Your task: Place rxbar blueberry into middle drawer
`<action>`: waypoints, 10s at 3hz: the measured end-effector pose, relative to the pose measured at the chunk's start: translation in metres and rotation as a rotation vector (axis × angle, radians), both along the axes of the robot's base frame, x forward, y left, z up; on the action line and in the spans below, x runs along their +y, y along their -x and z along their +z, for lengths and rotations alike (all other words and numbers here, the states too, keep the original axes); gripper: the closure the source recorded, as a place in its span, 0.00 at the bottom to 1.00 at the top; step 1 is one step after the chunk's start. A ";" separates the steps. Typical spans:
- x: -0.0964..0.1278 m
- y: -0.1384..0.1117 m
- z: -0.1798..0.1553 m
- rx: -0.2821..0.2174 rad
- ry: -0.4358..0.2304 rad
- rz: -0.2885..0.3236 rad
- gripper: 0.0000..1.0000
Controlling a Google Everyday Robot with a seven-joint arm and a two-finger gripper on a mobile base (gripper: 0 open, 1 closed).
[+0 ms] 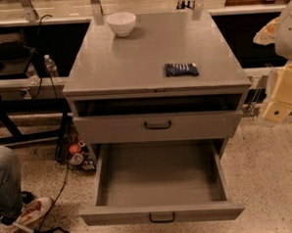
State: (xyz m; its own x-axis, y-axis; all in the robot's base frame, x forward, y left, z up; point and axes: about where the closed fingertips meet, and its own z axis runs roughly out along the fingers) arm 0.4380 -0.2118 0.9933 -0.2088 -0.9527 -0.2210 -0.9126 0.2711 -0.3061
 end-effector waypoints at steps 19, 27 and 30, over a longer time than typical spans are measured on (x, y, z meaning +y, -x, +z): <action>0.045 -0.327 -0.176 0.106 -0.384 0.071 0.65; 0.015 -0.187 -0.009 -0.171 -0.414 -0.148 1.00; 0.008 -0.154 -0.059 -0.079 -0.431 -0.183 1.00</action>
Offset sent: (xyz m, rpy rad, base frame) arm 0.0901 0.0045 -0.0142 0.1871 0.0499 0.0762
